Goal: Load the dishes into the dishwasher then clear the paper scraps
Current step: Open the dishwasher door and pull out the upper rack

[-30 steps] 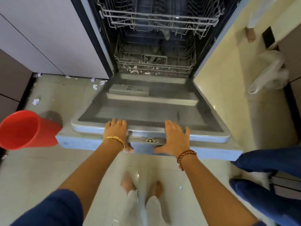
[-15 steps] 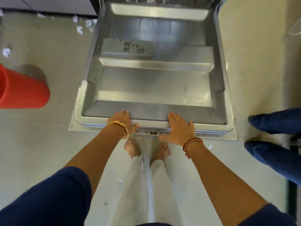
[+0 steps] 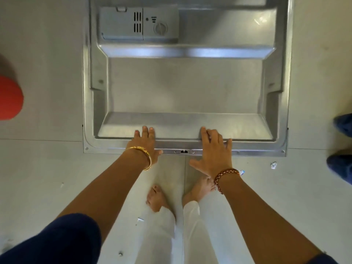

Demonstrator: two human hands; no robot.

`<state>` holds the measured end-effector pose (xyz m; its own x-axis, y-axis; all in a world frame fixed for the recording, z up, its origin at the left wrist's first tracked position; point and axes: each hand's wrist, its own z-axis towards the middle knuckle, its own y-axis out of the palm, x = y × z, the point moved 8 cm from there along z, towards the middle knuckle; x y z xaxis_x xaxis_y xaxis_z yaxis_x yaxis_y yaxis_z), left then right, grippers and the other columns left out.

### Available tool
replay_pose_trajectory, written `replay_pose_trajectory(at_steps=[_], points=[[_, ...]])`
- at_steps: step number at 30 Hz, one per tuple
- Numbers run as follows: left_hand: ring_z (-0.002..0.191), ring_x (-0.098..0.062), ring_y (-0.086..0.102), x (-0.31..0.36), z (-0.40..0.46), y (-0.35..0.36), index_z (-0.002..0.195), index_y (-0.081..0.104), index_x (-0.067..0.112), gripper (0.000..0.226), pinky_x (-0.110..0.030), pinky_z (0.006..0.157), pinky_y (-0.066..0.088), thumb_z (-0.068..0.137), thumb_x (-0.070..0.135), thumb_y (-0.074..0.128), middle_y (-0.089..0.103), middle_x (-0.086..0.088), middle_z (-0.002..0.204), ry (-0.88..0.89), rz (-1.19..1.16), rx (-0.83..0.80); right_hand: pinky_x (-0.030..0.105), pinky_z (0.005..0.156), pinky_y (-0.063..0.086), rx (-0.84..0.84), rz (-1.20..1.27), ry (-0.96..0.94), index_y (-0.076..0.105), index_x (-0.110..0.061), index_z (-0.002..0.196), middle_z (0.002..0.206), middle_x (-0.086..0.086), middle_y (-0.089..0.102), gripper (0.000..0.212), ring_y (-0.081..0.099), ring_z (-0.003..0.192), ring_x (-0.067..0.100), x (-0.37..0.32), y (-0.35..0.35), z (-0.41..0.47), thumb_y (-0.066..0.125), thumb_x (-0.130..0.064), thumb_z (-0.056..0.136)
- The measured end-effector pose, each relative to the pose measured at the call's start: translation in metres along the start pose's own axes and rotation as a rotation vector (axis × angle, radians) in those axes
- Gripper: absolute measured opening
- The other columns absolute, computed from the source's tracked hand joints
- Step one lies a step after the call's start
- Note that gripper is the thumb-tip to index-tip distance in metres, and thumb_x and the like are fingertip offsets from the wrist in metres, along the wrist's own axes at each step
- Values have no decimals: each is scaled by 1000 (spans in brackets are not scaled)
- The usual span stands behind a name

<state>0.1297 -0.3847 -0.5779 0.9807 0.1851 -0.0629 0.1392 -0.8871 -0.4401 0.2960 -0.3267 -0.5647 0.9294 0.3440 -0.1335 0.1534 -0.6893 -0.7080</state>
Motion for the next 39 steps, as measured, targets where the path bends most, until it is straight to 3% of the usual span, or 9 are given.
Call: replay_pose_trajectory(at_steps=[6,9,14,20,25,30,35,37,39], points=[[143,-37,3,4,24,19,145,-14,3,77,-39,114,18,97,45,30,-9,-17,155,1,76,54,55,113,2,26,-30,58,-13,-15,147,154,7,3,104,1,144,24,4,39,22,53,-60,80],[143,-35,8,1,25,16,147,-9,6,77,-40,113,22,97,44,34,-6,-14,156,5,92,15,54,113,6,-8,-32,58,-10,-15,147,152,7,6,102,4,144,25,3,36,19,56,-57,81],[128,-24,42,-9,6,-25,140,36,25,46,-36,102,36,97,41,35,40,-2,142,105,91,21,46,105,33,-207,124,-12,24,-24,142,144,6,25,68,33,131,26,-3,-5,19,59,-38,85],[120,-21,46,-12,-47,-127,130,45,18,34,-32,92,42,97,22,40,50,-3,130,137,388,319,35,89,39,216,239,-76,31,-21,140,140,3,32,60,41,119,25,-13,-138,-8,54,-16,84],[122,-23,48,-28,-128,-288,130,47,21,34,-35,94,43,98,23,37,49,-2,134,16,158,464,36,94,33,435,-181,-285,26,-18,141,149,0,22,62,36,125,26,-31,-327,-39,50,-12,85],[109,-35,54,-29,-296,-445,126,42,9,32,-41,84,46,95,16,43,56,-17,120,38,-91,817,45,104,31,696,-119,-228,21,-11,145,153,7,15,73,29,133,31,-35,-537,-136,58,-32,86],[119,-34,44,-49,-389,-513,130,42,3,39,-42,98,40,92,7,51,47,-18,130,114,-335,1098,47,101,33,703,-261,-133,17,-7,145,152,11,14,80,30,131,33,-33,-600,-186,60,-37,85],[119,-31,42,-62,-399,-523,123,49,2,31,-39,97,39,92,5,49,49,-17,127,145,-360,1205,45,102,32,686,-314,-94,14,-7,146,153,11,13,82,29,133,32,-29,-607,-190,59,-40,85],[117,-30,41,-71,-394,-526,117,52,0,27,-37,93,41,91,-3,45,48,-17,124,169,-326,1197,43,103,32,659,-327,-72,14,-7,145,152,11,14,81,30,133,31,-32,-610,-188,57,-42,86]])
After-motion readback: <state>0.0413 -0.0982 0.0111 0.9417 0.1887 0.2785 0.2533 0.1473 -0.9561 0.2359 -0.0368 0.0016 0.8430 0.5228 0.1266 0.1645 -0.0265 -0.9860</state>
